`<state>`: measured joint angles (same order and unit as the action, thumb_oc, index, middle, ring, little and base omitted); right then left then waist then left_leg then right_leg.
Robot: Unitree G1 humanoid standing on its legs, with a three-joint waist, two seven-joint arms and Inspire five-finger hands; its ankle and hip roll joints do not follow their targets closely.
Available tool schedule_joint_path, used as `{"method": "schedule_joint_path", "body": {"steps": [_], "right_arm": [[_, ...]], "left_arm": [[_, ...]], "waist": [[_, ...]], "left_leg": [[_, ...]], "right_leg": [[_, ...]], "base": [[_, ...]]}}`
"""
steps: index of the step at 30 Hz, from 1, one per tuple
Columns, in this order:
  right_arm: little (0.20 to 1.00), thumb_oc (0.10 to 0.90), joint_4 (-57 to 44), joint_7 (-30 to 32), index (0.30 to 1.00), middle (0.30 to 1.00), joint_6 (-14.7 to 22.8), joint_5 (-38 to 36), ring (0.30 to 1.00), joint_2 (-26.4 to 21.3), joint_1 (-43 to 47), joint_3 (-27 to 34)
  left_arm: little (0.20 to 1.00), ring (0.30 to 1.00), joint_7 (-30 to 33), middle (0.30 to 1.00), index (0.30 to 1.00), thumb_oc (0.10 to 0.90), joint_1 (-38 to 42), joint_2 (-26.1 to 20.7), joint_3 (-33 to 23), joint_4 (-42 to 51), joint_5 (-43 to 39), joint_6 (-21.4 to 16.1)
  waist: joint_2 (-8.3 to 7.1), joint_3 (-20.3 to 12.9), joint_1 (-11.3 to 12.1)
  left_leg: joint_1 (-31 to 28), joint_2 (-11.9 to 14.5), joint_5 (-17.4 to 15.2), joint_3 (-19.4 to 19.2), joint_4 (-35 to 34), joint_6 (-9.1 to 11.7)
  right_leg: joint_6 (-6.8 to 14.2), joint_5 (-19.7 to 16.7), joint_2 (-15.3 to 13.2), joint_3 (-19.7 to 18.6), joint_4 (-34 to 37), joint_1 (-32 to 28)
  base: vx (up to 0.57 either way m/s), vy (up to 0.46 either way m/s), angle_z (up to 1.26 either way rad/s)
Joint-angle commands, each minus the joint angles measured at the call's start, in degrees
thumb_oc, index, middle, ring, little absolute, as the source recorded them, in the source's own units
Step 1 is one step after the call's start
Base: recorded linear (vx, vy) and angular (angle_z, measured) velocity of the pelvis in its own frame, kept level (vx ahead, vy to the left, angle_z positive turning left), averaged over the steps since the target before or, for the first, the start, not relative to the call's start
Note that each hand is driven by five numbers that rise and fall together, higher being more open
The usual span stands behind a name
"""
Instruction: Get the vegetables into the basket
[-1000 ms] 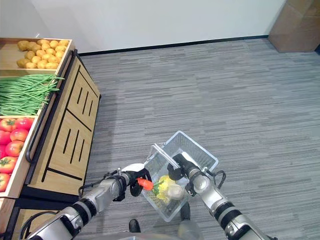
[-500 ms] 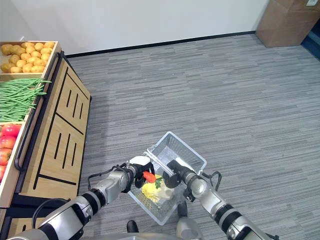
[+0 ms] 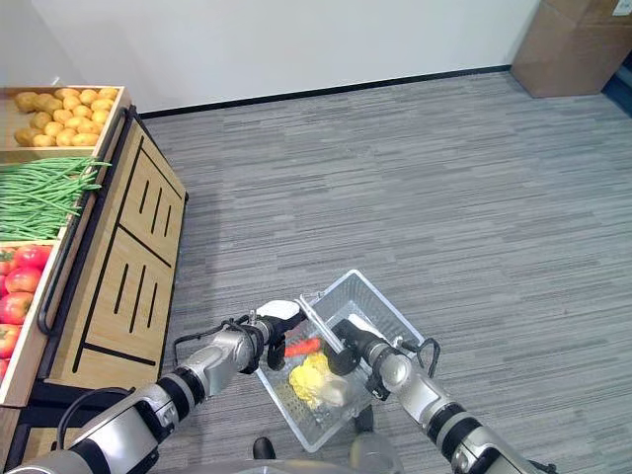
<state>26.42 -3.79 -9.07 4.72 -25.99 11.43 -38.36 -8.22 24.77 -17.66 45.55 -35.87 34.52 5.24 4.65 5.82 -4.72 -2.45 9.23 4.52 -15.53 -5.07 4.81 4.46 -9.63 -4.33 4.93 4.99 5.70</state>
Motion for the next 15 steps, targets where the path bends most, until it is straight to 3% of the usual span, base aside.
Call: {"method": "schedule_joint_path", "body": {"steps": [1,9,15], "right_arm": [[0.3,0.4,-4.48,0.56,0.3,0.3,6.77,1.65,0.3,3.39,4.76,2.13],[0.3,0.4,7.79,2.66,0.3,0.3,4.55,6.76,0.3,3.61,2.31,7.26],[0.3,0.4,14.24,4.27,0.3,0.3,3.08,9.32,0.3,2.72,0.62,11.98]], "left_arm": [[1.0,1.0,1.56,1.0,1.0,0.9,6.46,0.38,0.11,1.79,-3.15,-2.41],[1.0,1.0,0.41,1.0,1.0,0.9,0.25,-9.36,-7.79,15.03,-13.26,-2.07],[1.0,1.0,0.82,1.0,1.0,0.9,-8.72,-11.8,-13.88,11.52,-17.06,-0.76]], "waist": [[-0.72,-1.64,1.06],[-0.52,-2.94,3.46],[-1.0,-3.27,4.63]], "left_leg": [[0.23,-0.22,-1.64,3.11,1.05,2.29],[-0.42,-0.41,-1.75,4.59,1.26,2.23],[-0.58,-0.66,-1.65,5.63,1.22,2.21]], "right_leg": [[3.76,8.24,-2.73,3.79,-2.99,-4.45],[3.62,8.49,-2.99,5.28,-2.61,-6.39],[3.47,8.49,-3.1,5.98,-2.49,-7.16]], "base": [[-0.01,-0.001,0.17],[0.0,-0.003,0.13],[0.0,-0.008,0.1]]}}
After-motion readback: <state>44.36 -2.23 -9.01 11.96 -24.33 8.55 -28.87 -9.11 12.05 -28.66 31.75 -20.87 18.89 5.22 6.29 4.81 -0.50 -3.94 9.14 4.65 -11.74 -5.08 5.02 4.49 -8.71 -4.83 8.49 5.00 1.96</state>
